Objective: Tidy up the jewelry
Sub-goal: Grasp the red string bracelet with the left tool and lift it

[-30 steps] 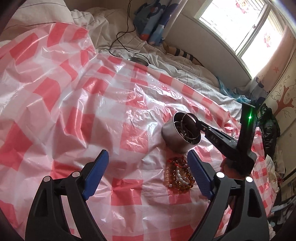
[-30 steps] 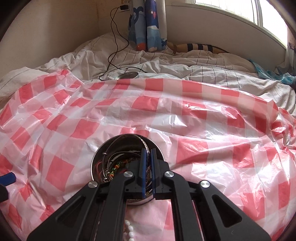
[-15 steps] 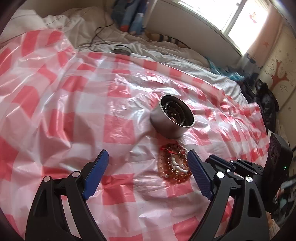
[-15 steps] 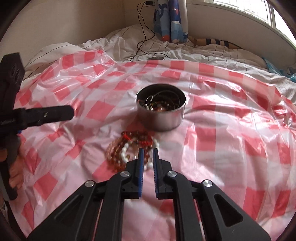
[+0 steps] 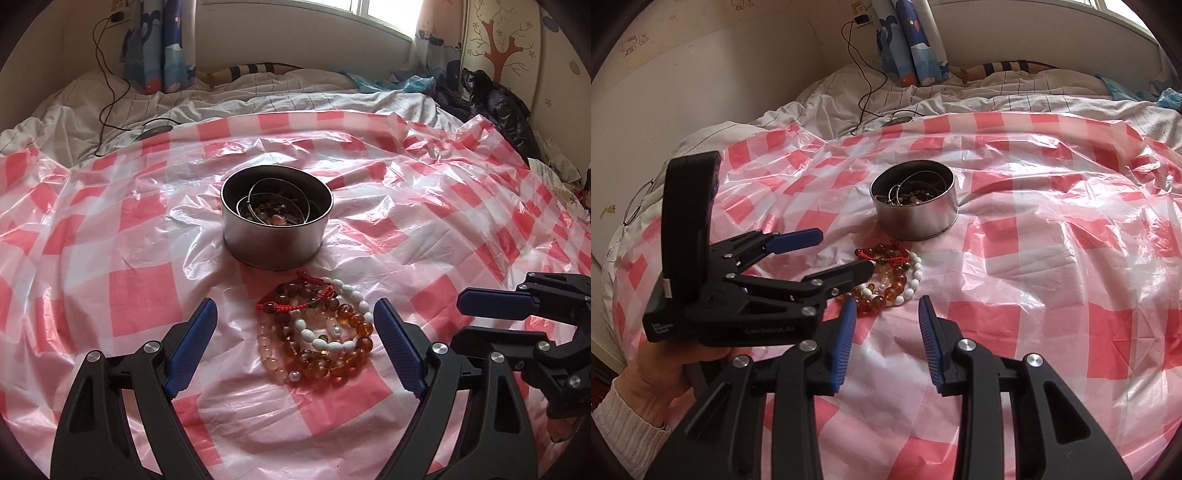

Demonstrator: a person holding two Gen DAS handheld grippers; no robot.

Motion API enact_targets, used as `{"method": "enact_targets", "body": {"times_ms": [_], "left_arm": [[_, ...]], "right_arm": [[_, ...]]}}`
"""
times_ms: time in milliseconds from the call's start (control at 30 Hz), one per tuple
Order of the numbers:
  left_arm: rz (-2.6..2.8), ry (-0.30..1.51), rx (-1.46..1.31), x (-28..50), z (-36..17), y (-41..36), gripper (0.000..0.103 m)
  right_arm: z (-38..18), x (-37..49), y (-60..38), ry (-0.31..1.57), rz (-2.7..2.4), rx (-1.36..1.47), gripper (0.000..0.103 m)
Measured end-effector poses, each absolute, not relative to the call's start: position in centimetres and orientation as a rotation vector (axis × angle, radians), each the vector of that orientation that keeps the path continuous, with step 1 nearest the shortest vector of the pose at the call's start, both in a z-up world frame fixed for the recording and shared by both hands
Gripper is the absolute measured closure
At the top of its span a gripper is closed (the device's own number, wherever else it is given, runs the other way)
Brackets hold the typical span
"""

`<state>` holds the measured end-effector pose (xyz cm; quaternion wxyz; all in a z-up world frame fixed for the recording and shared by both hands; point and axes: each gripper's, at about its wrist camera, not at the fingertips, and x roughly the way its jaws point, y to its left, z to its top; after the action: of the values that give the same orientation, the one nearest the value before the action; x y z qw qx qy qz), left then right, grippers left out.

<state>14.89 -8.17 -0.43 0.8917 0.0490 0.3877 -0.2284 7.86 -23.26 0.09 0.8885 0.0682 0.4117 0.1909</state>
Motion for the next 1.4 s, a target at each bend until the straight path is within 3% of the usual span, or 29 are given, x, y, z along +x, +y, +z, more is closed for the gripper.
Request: {"method": "enact_targets", "body": {"times_ms": [167, 267, 467, 533, 633, 1000, 1400], "left_arm": [[-0.446, 0.836, 0.059, 15.8, -1.2, -8.1, 0.024], [-0.427, 0.882, 0.0, 16.9, -2.1, -7.3, 0.033], [-0.427, 0.905, -0.078, 17.6, -2.6, -6.2, 0.063], [-0.448, 0.922, -0.081, 17.6, -2.7, -6.4, 0.086], [-0.453, 0.932, -0.06, 17.4, -2.5, -6.8, 0.092], [-0.498, 0.877, -0.236, 16.6, 1.6, -3.4, 0.094], [-0.474, 0.833, -0.227, 16.1, 4.0, -1.7, 0.094]], "right_arm": [[0.5, 7.7, -23.6, 0.846, 0.396, 0.165, 0.068], [0.5, 7.8, -23.8, 0.852, 0.397, 0.179, 0.068], [0.3, 7.8, -23.7, 0.859, 0.397, 0.18, 0.068], [0.2, 7.8, -23.6, 0.86, 0.397, 0.178, 0.068], [0.2, 7.8, -23.6, 0.861, 0.396, 0.178, 0.067], [-0.2, 7.9, -23.3, 0.867, 0.387, 0.151, 0.067], [-1.8, 10.8, -20.7, 0.896, 0.408, 0.073, 0.067]]}}
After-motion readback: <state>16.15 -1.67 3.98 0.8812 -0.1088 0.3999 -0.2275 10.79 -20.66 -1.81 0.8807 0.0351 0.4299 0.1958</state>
